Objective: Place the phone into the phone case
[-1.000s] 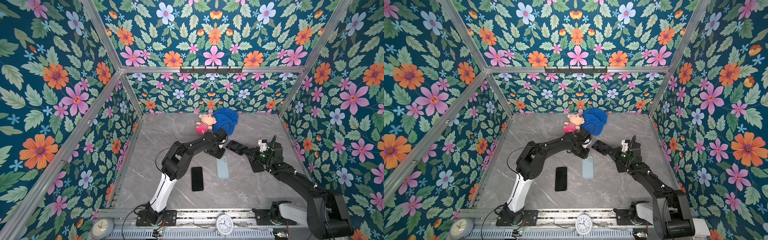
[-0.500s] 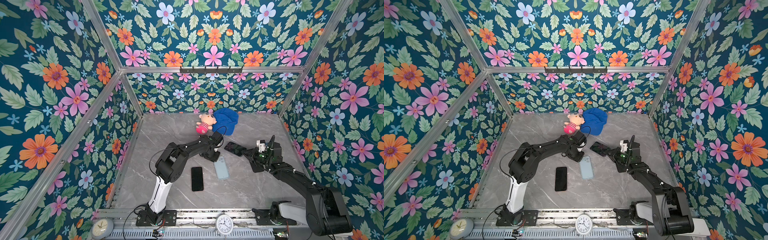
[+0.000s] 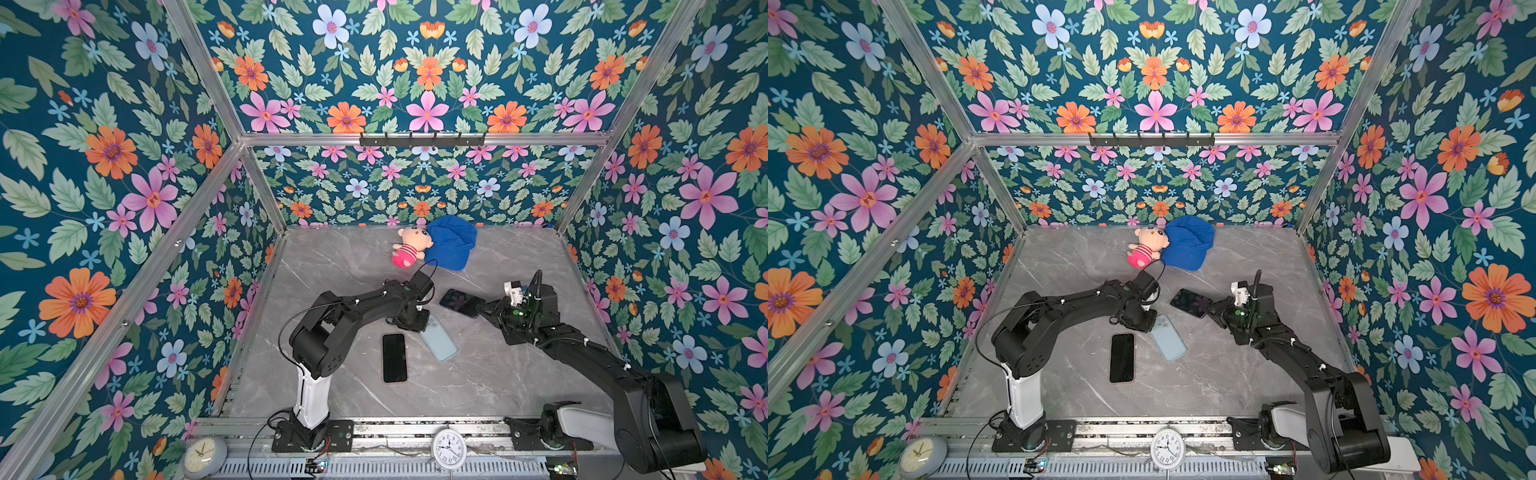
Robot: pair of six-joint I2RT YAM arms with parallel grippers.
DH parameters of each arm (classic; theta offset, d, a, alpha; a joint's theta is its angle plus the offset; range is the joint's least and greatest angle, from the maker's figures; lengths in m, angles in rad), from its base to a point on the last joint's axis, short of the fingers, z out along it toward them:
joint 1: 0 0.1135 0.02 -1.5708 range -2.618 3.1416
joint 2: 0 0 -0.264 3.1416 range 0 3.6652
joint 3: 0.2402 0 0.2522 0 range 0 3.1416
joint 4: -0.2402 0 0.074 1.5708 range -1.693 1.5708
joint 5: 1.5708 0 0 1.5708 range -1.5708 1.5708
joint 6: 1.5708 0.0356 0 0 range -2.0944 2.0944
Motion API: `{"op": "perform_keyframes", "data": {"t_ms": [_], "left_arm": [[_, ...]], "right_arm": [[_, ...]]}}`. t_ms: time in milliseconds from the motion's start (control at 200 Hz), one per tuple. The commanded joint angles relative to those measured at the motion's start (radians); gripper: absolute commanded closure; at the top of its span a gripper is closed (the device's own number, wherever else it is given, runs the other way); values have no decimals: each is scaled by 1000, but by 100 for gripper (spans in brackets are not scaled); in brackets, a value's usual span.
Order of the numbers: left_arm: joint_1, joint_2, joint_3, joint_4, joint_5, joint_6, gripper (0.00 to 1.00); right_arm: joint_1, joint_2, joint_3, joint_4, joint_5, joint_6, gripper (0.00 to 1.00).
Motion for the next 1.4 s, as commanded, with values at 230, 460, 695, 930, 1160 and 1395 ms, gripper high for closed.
{"op": "perform_keyframes", "data": {"t_ms": [230,460,695,930,1160,1395], "left_arm": [[1,-115,-126,131,46,-173,69],[62,-167,-165,219,82,-211,61],[109,-149,-177,318,160,-244,49],[122,-119,-173,351,197,-242,45],[131,-99,-161,360,217,-234,44],[134,-79,-163,380,239,-235,46]], "right_arm": [[64,-146,-112,29,-1,177,100],[159,-308,-220,21,99,326,100],[326,-341,-269,86,296,412,100],[423,-281,-262,131,403,411,100],[465,-184,-247,198,428,408,100],[483,-137,-239,221,438,409,100]]}}
